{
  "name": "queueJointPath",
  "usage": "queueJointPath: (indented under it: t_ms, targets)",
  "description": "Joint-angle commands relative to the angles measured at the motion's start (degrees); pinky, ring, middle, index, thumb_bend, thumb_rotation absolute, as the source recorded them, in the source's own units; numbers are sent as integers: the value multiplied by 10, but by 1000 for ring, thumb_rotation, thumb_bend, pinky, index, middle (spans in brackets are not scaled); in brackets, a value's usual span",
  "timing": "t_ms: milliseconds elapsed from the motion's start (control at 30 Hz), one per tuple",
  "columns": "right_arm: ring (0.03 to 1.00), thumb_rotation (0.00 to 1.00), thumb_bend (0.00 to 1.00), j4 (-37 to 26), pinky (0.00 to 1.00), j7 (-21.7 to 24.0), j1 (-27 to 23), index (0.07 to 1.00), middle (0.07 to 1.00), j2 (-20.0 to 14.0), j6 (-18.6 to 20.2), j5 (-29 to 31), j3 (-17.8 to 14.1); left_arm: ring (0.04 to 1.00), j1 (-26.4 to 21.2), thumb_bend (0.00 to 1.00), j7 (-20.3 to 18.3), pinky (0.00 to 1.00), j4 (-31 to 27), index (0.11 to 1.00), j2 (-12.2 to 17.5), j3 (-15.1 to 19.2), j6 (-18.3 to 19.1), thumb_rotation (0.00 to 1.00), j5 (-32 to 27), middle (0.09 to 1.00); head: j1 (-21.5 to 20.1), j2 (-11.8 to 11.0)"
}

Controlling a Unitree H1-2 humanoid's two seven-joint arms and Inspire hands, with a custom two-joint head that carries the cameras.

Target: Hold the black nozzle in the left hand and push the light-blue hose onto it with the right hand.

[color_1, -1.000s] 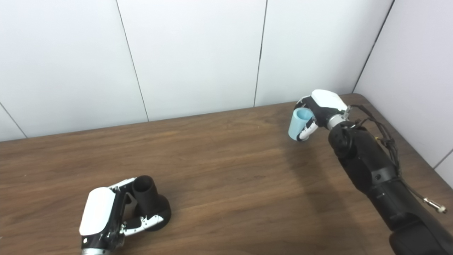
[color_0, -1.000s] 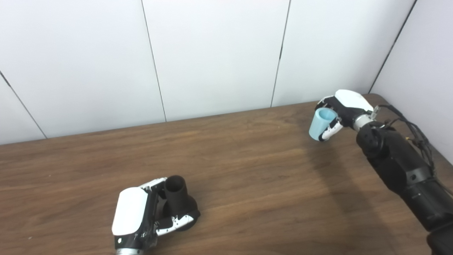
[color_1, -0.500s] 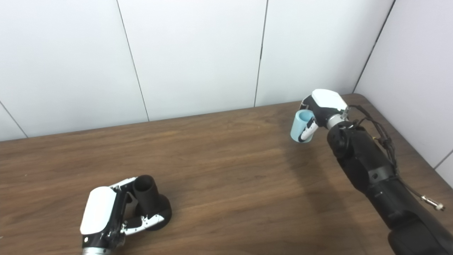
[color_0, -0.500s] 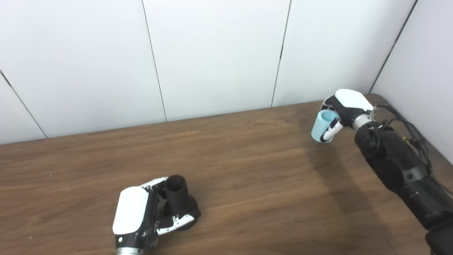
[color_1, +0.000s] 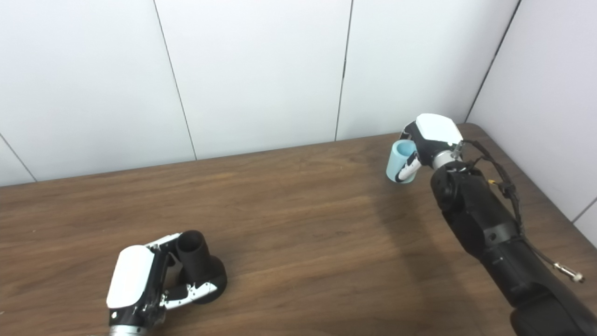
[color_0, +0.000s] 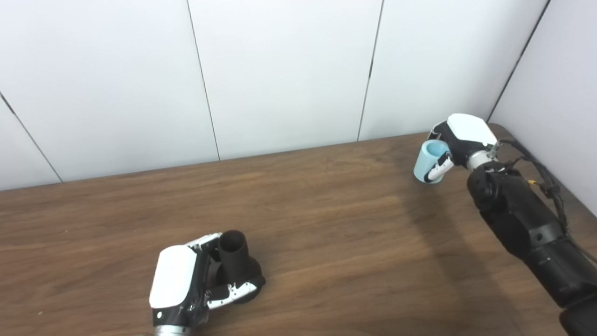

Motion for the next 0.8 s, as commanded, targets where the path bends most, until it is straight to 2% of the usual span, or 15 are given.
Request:
queueJointPath:
  t_ms: [0,200,367,500,600,767]
  targets:
    - [385,0,518,-34,399,-9,-12,512,486,-19,-7,4,-15,479,14,480,-13,394,22,466,9,-7,8,0,13,494,10,2]
    - [393,0,519,-124,409,-6,18,491,503,-17,-32,12,-25,482,16,479,-16,382,20,471,6,-12,11,0,15,497,46,7]
    - [395,0,518,-240,428,13,61,493,508,4,-20,27,-46,484,17,479,-24,380,14,472,2,-17,22,0,22,500,69,10]
    - [392,0,517,-318,416,27,89,490,519,22,-26,26,-48,486,15,479,-24,385,14,471,-2,-19,26,0,24,495,82,9]
    - [387,0,516,-365,404,35,103,492,523,41,-26,16,-48,480,15,479,-24,382,14,476,-4,-19,31,0,23,487,86,9]
    - [380,0,515,-448,396,61,121,501,519,92,-11,-1,-39,483,14,479,-19,380,17,475,-7,-24,29,0,25,492,98,10]
